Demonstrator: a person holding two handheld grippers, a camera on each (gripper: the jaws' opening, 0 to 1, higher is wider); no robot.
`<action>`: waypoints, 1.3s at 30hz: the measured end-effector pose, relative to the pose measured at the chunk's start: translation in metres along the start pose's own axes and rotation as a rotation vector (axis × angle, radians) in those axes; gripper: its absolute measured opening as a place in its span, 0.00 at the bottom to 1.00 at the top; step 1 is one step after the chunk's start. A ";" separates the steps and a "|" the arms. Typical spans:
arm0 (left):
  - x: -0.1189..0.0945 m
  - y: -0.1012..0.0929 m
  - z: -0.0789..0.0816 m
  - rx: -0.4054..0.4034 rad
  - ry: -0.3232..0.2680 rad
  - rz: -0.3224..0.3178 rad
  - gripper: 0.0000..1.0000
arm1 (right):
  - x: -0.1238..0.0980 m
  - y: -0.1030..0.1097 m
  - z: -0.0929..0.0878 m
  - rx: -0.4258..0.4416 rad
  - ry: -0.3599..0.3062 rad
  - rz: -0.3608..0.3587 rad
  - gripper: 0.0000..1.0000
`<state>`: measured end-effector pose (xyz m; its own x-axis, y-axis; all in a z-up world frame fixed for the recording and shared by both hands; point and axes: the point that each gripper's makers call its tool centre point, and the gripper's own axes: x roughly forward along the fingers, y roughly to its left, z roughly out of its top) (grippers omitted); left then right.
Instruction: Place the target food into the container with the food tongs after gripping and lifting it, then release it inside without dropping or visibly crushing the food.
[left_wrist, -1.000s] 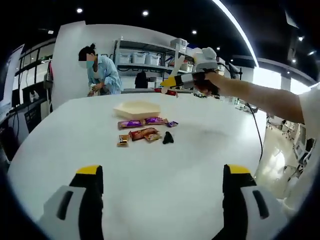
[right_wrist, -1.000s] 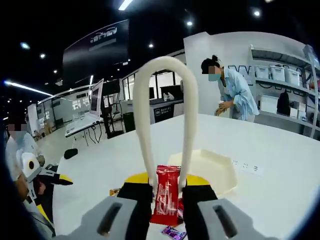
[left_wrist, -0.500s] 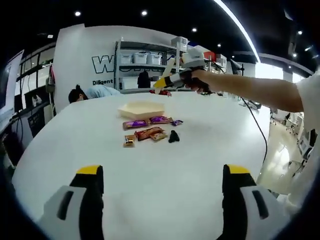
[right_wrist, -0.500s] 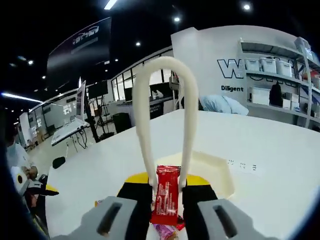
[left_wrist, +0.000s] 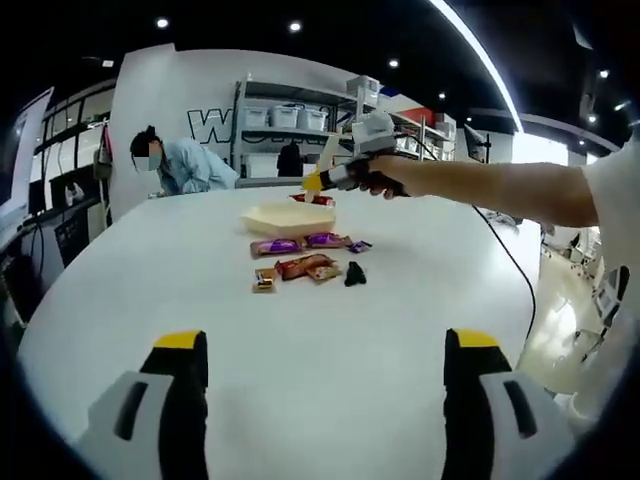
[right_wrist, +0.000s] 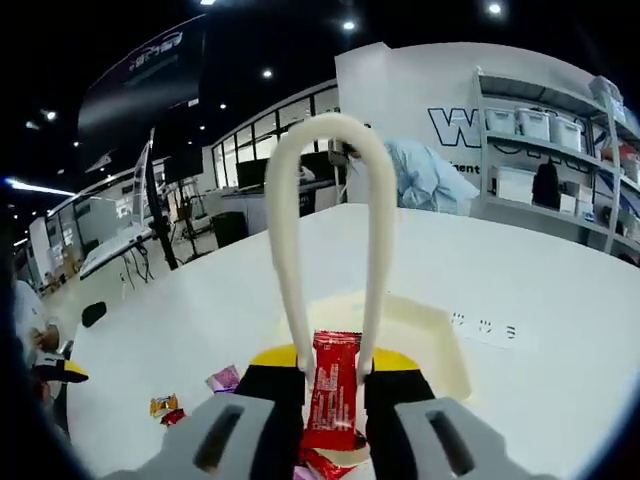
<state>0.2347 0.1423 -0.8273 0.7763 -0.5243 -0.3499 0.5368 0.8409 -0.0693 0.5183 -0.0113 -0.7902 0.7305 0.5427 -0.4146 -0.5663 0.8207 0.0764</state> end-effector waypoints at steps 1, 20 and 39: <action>0.000 0.000 0.000 0.000 0.001 0.000 0.97 | 0.003 -0.001 -0.001 0.000 0.003 0.001 0.14; 0.015 0.017 -0.001 0.000 0.011 0.020 0.96 | 0.065 -0.028 -0.026 -0.012 0.037 -0.014 0.15; 0.025 0.022 -0.006 -0.030 0.022 0.023 0.96 | 0.086 -0.036 -0.013 -0.051 -0.012 0.011 0.19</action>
<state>0.2638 0.1488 -0.8432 0.7802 -0.5024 -0.3726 0.5088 0.8563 -0.0891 0.5964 0.0035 -0.8404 0.7281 0.5542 -0.4035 -0.5931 0.8044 0.0346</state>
